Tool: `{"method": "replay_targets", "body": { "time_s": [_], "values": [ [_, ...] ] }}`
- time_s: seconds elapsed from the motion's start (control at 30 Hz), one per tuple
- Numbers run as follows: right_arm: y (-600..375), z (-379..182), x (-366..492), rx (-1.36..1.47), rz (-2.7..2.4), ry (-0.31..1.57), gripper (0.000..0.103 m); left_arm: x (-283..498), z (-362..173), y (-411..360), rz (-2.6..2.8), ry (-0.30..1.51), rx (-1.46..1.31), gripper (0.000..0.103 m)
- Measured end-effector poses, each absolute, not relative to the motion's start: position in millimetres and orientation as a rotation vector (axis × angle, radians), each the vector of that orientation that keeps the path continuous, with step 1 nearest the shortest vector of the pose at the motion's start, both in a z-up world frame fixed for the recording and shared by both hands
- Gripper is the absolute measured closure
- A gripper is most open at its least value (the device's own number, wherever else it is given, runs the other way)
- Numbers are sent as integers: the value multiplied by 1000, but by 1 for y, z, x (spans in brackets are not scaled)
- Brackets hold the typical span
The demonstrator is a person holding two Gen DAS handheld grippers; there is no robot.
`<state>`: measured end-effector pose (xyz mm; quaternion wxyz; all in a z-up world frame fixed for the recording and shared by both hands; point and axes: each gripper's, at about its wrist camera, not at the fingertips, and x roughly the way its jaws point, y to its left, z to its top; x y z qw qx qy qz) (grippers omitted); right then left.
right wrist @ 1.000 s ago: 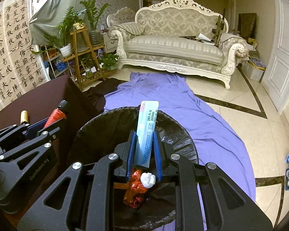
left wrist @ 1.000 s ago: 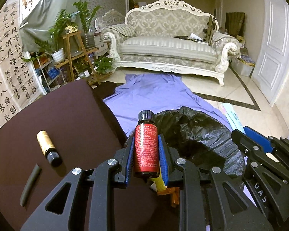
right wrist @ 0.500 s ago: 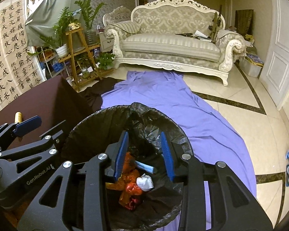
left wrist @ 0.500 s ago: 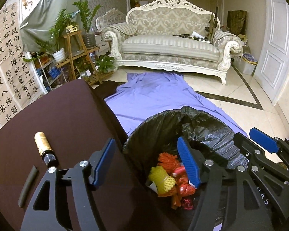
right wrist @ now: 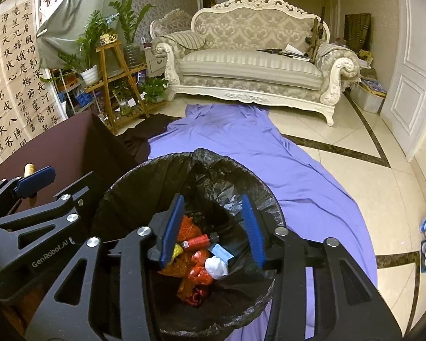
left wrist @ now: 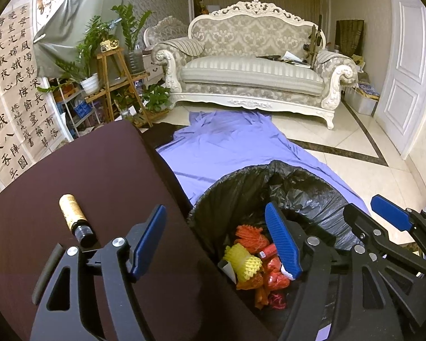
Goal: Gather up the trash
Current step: 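Return to the table and grasp the black rod with the left tool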
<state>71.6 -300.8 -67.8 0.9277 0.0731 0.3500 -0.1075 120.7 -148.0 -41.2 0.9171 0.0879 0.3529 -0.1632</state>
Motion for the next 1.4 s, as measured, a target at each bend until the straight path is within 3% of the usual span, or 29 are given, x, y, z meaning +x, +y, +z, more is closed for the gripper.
{"method": "replay_targets", "body": {
  "time_s": [0.87, 1.17, 1.3, 1.4],
  "values": [
    [-189, -49, 83, 78, -8, 721, 59, 121, -47, 2, -48, 768, 151, 31],
    [-152, -44, 92, 31, 58, 725, 59, 126, -65, 24, -103, 887, 131, 60],
    [-139, -40, 95, 9, 78, 723, 59, 122, -66, 25, -124, 873, 152, 88],
    [-128, -40, 100, -5, 97, 726, 59, 121, -66, 34, -126, 870, 139, 89]
  ]
}}
